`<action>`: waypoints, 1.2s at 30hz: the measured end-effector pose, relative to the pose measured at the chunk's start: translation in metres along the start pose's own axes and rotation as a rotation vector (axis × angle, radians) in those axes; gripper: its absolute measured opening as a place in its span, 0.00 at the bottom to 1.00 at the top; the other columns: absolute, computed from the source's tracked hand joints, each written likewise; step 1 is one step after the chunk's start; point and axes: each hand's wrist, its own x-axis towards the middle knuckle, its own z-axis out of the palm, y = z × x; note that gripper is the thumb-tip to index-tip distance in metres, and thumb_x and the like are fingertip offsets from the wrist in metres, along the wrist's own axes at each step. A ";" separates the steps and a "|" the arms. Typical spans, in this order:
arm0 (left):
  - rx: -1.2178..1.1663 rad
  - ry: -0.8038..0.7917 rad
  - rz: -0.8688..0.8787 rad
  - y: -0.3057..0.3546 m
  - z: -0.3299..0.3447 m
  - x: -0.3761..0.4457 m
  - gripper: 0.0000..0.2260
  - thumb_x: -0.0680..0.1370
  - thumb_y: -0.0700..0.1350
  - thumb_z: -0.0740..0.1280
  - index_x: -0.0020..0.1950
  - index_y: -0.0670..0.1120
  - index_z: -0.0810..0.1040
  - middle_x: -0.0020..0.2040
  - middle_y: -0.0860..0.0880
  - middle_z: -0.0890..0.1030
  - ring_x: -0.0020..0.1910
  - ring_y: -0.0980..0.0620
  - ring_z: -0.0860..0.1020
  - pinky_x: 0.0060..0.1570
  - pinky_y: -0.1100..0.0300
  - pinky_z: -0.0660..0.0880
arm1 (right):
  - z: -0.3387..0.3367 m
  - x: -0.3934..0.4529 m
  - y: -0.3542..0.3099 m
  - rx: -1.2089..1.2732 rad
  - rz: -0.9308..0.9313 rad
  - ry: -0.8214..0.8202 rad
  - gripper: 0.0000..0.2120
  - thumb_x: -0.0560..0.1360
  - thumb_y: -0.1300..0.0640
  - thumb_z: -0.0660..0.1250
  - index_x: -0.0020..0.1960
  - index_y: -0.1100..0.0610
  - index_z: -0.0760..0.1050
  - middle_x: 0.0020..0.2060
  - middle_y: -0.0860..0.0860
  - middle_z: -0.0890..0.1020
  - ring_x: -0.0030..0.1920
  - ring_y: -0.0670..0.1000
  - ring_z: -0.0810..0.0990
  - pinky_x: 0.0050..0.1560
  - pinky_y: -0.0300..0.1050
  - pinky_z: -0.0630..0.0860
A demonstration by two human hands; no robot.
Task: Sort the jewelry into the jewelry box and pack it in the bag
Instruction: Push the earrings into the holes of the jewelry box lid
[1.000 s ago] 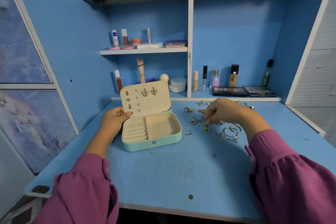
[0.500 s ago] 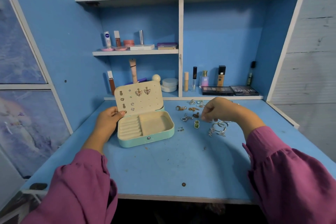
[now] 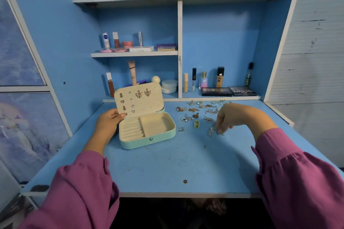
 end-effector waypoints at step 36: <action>-0.124 -0.017 -0.037 -0.003 -0.004 0.002 0.06 0.77 0.37 0.67 0.48 0.46 0.82 0.49 0.48 0.84 0.50 0.48 0.82 0.56 0.51 0.76 | 0.021 0.021 -0.029 0.264 -0.130 0.274 0.07 0.73 0.66 0.68 0.44 0.55 0.80 0.37 0.48 0.79 0.35 0.45 0.75 0.37 0.36 0.72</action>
